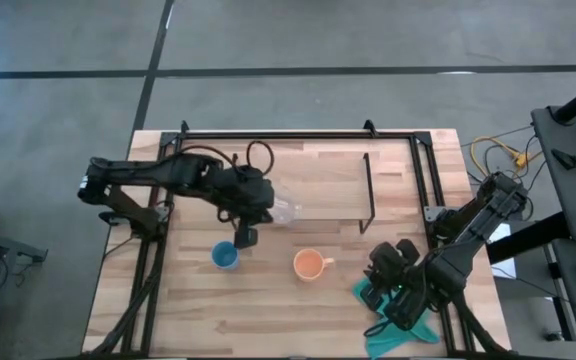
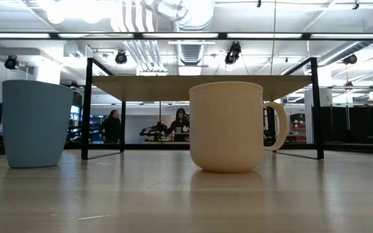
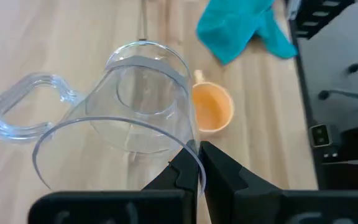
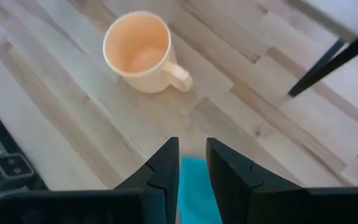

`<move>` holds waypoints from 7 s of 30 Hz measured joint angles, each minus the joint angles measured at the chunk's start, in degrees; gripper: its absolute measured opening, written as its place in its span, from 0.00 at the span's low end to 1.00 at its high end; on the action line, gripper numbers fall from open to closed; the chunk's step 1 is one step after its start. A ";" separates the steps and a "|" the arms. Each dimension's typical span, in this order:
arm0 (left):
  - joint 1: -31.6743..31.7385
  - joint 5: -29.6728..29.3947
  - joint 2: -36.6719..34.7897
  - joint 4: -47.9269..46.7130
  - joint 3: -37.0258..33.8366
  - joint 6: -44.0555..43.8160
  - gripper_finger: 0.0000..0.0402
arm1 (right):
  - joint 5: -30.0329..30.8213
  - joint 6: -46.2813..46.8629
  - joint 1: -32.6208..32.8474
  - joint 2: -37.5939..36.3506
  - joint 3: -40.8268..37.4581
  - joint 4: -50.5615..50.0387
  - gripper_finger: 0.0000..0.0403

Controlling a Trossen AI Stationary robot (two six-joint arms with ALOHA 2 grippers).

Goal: Stack small to large cups/mugs on shelf
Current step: Put the transparent mug on the shelf, then put the yellow mug on the shelf

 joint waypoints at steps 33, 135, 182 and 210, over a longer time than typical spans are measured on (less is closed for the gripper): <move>13.72 -3.75 8.24 -26.24 0.23 23.02 0.00 | 1.95 -4.04 -3.24 0.04 -0.07 0.50 0.17; 4.04 8.83 5.97 -27.76 21.09 2.61 0.15 | -21.92 -71.59 -21.94 9.18 1.77 25.98 0.18; 4.06 8.83 5.97 -27.10 21.09 3.54 0.15 | -28.62 -75.43 -23.51 9.22 -9.24 39.50 0.42; 4.08 8.82 5.92 -25.33 21.13 5.76 0.15 | -29.61 -75.88 -24.84 19.96 -1.84 37.99 0.31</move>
